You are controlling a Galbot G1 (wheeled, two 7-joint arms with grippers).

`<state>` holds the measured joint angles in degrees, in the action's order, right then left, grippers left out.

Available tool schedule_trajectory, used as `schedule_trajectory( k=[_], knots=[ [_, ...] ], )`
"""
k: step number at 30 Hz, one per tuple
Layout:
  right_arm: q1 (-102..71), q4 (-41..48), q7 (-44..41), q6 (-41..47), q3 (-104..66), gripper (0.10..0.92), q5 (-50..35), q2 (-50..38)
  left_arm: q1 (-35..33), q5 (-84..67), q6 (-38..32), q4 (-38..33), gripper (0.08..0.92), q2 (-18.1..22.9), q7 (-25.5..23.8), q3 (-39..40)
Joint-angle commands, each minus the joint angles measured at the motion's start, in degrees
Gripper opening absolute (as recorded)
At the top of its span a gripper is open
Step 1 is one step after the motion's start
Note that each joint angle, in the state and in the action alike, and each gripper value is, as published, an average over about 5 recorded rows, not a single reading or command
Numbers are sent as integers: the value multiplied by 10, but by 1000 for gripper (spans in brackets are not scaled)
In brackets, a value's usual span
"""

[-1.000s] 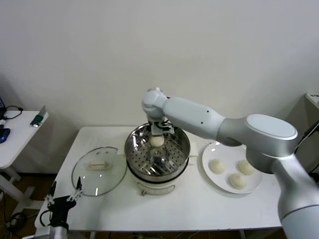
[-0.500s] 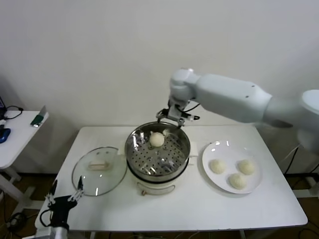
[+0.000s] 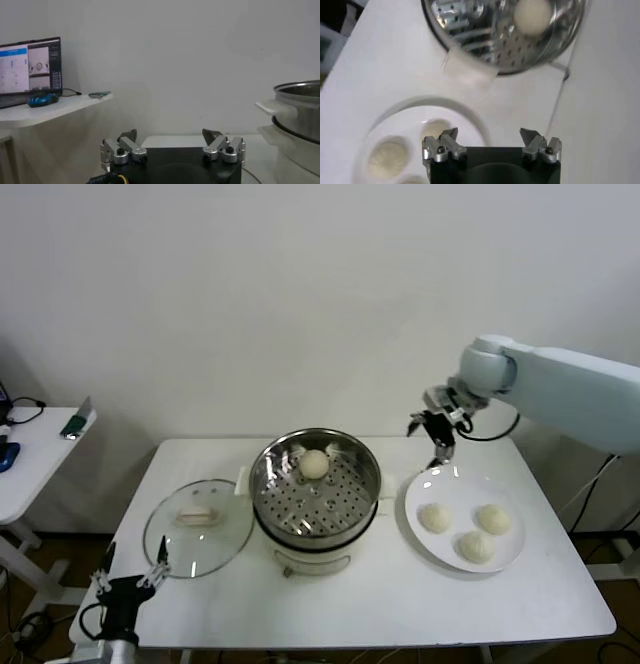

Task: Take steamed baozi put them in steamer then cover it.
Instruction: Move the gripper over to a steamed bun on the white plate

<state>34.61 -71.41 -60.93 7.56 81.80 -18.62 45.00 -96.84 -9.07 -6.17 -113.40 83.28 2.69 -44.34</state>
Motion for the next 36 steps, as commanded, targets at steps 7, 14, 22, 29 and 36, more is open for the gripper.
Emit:
schedule_trajectory(
  k=[7,14,22,29,36],
  knots=[
    [-196,51,-9,52,-103,823,83,-48,-9,5,0,-1,823,2,-2,-8],
    [-258,95,0,47,-155,823,101,-12,-13,6,0,2,823,3,-4,-12],
    [-273,145,4,39,-183,823,104,36,-14,7,-3,11,823,4,-2,-13],
    [-274,182,4,27,-189,823,118,63,-17,7,-5,16,823,6,-3,-13],
    [-278,195,2,22,-190,820,124,78,-16,7,-6,20,823,6,-3,-14]
  ],
)
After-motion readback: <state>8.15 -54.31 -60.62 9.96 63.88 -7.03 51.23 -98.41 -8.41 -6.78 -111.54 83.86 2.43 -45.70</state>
